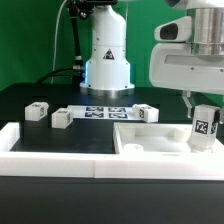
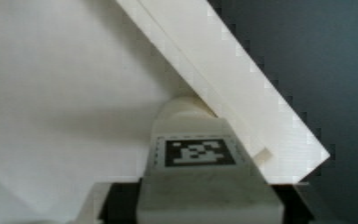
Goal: Assemble one leg
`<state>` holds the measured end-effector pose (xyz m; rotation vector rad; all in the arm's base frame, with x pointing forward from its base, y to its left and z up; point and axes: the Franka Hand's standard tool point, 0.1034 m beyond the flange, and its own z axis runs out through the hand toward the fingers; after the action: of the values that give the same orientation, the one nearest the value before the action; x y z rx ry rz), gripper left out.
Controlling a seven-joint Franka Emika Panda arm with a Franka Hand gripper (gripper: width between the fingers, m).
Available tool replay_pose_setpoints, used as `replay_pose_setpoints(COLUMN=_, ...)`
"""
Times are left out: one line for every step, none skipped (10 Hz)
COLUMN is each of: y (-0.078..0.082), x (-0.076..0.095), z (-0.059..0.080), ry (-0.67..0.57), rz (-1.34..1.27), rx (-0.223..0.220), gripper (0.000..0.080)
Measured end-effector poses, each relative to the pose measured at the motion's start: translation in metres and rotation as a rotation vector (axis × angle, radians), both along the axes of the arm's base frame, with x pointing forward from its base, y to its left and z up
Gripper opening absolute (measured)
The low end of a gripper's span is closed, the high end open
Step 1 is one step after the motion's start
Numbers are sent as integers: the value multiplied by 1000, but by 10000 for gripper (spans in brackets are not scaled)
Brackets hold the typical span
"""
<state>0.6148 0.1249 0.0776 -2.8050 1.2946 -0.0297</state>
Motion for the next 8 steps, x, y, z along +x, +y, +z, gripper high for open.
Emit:
replay_pose_setpoints(y=0, x=0, z=0, ry=2, rz=-49, rx=5, gripper=294)
replay_pose_setpoints(y=0, x=0, z=0, ry=5, rz=-93, rx=17, gripper=294)
replay_pose_setpoints(y=1, x=0, z=0, ry=7, rz=-106, rx=22, gripper=298)
replay_pose_setpoints(y=1, x=0, z=0, ry=6, rz=-101, rx=22, gripper=298)
replay_pose_setpoints(y=1, x=0, z=0, ry=6, rz=-95, rx=21, gripper=494)
replay_pose_setpoints(y=0, x=0, z=0, ry=4, rz=-19, rx=18, gripper=494)
replay_pose_setpoints(y=0, x=0, z=1, ry=7, rz=18, rx=16, gripper=615)
replay_pose_setpoints(y=0, x=1, z=2, ry=6, rz=89, rx=13, gripper=639)
